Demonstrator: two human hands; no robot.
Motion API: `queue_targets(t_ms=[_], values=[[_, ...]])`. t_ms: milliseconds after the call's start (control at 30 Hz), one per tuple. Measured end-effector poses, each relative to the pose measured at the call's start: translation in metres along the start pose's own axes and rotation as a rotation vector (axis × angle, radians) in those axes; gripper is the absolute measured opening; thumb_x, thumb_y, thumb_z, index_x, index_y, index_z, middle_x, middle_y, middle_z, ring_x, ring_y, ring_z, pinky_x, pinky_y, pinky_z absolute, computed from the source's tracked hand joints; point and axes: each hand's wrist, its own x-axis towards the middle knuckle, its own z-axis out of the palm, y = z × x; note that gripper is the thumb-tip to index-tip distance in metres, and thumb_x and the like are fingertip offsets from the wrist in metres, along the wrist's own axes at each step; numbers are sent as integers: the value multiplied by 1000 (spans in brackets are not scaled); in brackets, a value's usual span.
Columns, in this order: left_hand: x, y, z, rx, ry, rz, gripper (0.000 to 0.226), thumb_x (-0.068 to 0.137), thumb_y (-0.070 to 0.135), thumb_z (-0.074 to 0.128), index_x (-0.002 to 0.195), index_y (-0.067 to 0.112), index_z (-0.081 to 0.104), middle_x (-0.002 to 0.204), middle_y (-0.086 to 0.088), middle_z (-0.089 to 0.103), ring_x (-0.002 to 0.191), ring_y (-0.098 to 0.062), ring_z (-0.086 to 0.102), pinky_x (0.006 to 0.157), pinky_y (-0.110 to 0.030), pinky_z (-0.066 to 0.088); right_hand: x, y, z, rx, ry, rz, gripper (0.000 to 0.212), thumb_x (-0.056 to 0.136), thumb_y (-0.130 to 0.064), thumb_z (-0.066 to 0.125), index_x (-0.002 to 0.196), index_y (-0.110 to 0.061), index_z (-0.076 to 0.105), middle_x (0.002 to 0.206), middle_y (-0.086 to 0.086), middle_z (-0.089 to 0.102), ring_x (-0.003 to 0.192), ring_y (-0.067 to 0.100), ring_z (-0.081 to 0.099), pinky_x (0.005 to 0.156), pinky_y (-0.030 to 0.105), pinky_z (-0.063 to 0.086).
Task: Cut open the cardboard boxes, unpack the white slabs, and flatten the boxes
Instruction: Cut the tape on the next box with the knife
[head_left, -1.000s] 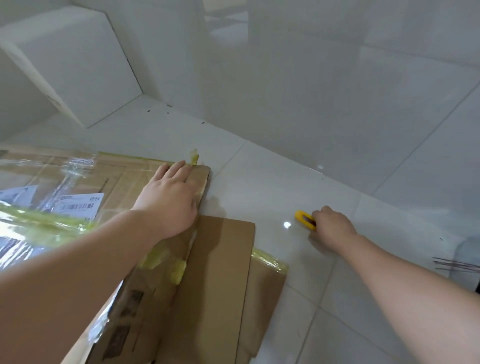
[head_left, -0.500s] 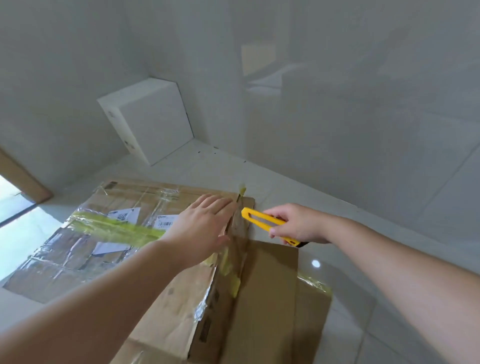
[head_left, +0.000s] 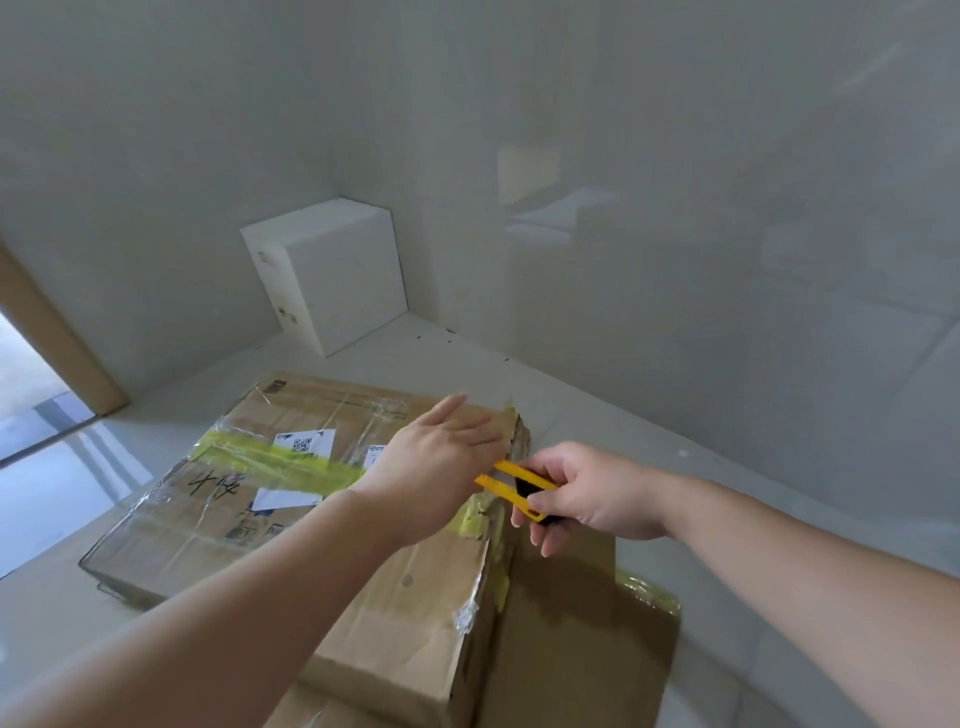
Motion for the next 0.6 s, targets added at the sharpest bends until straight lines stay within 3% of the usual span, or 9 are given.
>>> queue_targets(t_ms=[67,167,200,267,367,433,500,600], values=[[-5,-4,-2,-100,133,-193,62,82,24,70,138,23,46,145,5,43,137,-19,33,117,-34,12,7,0,8,66,173,-27,15,98,2,44,104,12,54,87,19,57,67,22,60,62,32,57],[-21,-5,-1,-463,286,-590,39,84,17,64,123,18,59,119,4,58,114,-19,52,92,-29,41,15,2,8,254,395,-86,21,100,-8,45,88,7,55,76,19,57,55,21,57,53,33,57],[-28,-3,3,-481,242,-621,30,87,20,59,117,19,63,113,6,60,108,-18,54,85,-27,43,17,3,7,297,439,-104,25,100,-11,47,85,6,56,73,18,58,52,20,56,50,32,55],[-41,1,17,-393,63,-544,30,92,30,52,121,24,60,121,9,57,113,-14,52,86,-27,45,21,9,10,346,499,-121,29,99,-18,50,81,4,57,67,14,58,46,18,54,46,30,52],[-56,7,37,-366,-182,-435,50,94,47,46,140,27,41,147,10,37,134,-11,33,105,-28,32,29,22,17,349,619,-99,30,97,-26,54,76,-5,59,61,9,59,41,17,48,43,29,47],[-60,10,48,-354,-249,-391,63,92,58,41,146,25,30,156,6,22,142,-13,17,113,-29,17,33,32,15,328,704,-64,31,96,-32,56,76,-8,59,59,8,57,39,17,42,43,28,42],[-62,14,54,-321,-298,-402,75,89,67,35,149,24,19,159,3,11,145,-14,6,116,-30,6,34,42,12,333,778,-37,34,94,-36,57,76,-8,61,57,7,55,38,17,41,43,29,39],[-64,20,62,-270,-362,-416,86,85,74,27,152,22,8,160,3,1,146,-13,-3,117,-35,-2,31,55,9,374,829,18,37,93,-38,59,77,-5,61,56,6,57,39,17,45,45,30,47]])
